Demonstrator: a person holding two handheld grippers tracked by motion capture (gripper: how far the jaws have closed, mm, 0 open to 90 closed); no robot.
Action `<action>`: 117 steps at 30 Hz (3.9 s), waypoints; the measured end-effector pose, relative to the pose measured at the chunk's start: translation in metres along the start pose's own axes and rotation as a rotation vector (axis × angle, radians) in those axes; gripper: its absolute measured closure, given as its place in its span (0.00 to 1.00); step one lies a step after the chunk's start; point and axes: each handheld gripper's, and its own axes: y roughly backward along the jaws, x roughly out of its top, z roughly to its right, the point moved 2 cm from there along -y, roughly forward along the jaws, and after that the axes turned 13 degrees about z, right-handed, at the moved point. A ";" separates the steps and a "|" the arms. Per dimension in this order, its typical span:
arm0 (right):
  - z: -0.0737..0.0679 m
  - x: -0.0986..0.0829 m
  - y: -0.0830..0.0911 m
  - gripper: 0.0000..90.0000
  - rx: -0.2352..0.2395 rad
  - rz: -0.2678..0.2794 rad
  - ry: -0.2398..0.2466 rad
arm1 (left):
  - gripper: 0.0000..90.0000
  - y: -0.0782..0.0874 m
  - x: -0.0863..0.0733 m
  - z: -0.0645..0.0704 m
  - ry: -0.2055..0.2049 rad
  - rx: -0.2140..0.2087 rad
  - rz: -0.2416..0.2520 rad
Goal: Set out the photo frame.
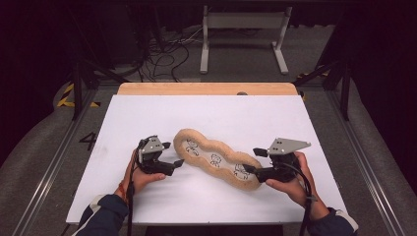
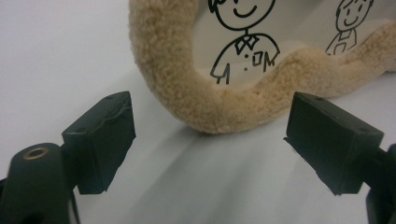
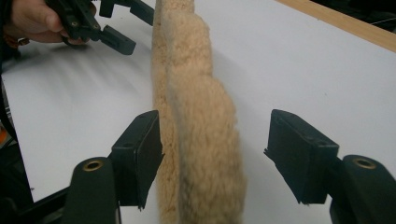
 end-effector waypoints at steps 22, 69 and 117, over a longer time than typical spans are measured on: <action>-0.009 -0.055 0.019 0.63 -0.095 0.093 -0.121 | 0.42 -0.014 0.017 -0.011 -0.027 -0.022 0.051; 0.003 -0.053 0.009 0.73 -0.181 0.084 -0.057 | 0.71 0.003 0.020 -0.010 -0.112 -0.032 -0.023; 0.016 -0.047 -0.004 0.73 -0.195 0.098 -0.038 | 0.72 0.036 0.013 0.008 -0.065 -0.004 0.030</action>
